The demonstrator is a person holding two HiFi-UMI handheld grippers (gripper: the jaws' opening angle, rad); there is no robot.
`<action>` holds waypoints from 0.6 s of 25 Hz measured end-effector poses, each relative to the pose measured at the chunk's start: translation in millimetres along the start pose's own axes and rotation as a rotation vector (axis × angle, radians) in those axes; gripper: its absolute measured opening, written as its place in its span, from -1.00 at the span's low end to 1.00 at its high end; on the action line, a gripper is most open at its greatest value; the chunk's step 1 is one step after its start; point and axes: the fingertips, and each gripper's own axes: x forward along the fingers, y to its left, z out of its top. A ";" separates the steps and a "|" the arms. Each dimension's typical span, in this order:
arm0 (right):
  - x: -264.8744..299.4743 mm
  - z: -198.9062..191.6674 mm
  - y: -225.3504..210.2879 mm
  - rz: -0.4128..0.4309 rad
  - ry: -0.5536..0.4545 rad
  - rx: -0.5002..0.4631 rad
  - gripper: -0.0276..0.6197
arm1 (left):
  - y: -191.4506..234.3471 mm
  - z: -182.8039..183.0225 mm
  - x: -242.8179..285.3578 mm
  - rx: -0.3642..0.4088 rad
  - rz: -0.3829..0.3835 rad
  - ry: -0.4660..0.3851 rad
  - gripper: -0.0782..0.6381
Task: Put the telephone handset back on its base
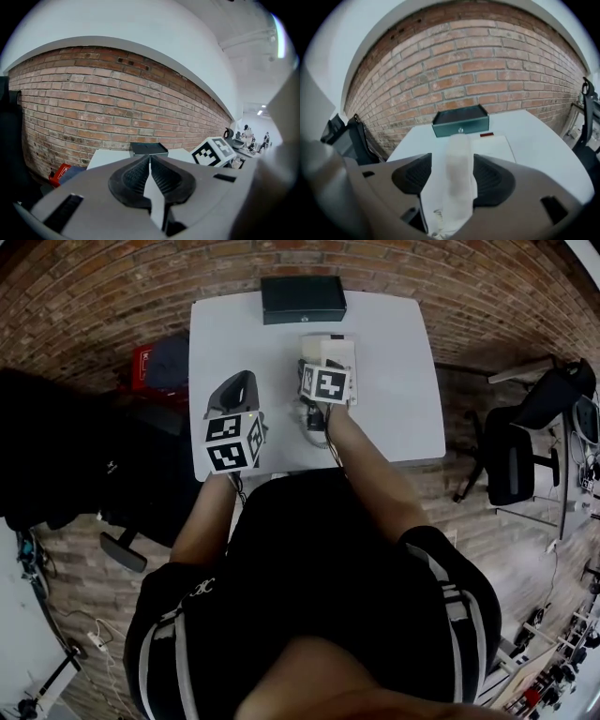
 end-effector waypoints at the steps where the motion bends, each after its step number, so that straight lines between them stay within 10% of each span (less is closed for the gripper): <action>1: -11.8 11.5 1.6 0.022 -0.068 0.005 -0.17 | -3.3 -0.2 0.0 -0.001 -0.005 -0.001 -0.75; 4: -60.8 52.4 0.3 0.055 -0.331 -0.004 -0.86 | -12.6 3.3 -0.5 0.011 -0.024 -0.016 -0.75; 9: -184.7 113.9 1.5 0.121 -0.735 -0.064 -0.92 | -22.8 19.8 -3.2 0.030 -0.047 -0.073 -0.75; 15: -251.4 109.6 -10.5 0.067 -0.868 -0.147 -0.92 | -47.7 32.0 -8.9 0.081 -0.086 -0.129 -0.75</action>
